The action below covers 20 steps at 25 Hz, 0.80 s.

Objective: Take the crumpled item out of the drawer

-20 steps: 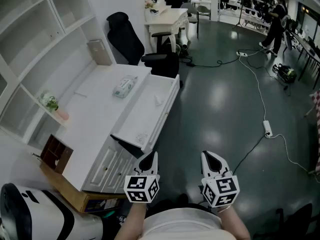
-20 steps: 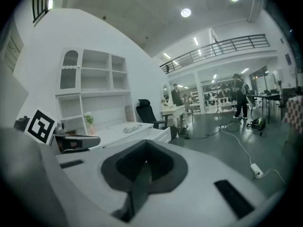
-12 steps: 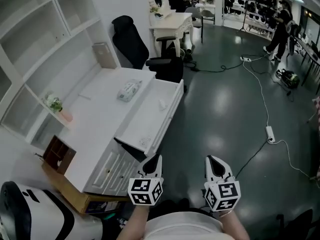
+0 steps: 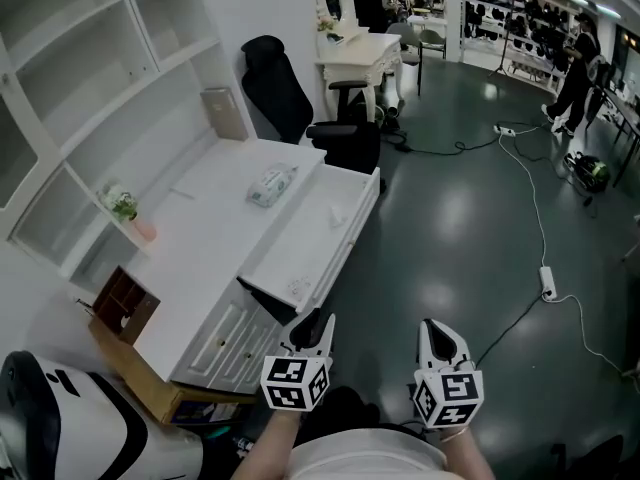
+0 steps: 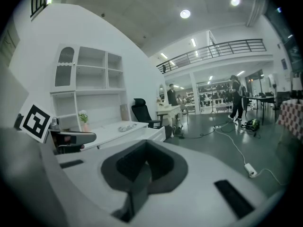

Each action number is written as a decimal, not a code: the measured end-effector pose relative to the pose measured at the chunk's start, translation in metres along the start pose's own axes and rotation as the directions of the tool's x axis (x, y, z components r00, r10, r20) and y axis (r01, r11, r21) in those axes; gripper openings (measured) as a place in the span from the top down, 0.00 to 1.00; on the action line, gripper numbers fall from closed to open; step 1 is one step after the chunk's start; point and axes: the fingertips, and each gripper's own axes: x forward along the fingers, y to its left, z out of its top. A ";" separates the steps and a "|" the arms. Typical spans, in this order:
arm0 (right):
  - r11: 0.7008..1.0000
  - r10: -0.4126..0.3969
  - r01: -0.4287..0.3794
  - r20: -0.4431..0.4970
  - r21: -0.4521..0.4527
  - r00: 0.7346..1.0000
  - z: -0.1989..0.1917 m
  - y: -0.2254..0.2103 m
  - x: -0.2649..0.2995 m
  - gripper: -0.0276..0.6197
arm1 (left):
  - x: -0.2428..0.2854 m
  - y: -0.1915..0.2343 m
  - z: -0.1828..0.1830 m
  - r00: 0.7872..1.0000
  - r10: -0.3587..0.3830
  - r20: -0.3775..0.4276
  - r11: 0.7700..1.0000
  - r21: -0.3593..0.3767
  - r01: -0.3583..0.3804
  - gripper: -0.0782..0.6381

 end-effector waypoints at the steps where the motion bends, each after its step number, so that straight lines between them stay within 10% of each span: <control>1: 1.000 0.002 -0.002 -0.002 -0.002 1.000 -0.001 0.000 0.000 0.95 | 0.001 0.001 0.000 1.000 0.002 0.002 1.000 0.000 -0.002 0.75; 20: 1.000 -0.017 0.017 -0.032 0.001 0.999 0.009 -0.027 0.049 0.95 | 0.061 0.033 0.018 1.000 0.023 -0.008 0.999 -0.024 -0.024 0.64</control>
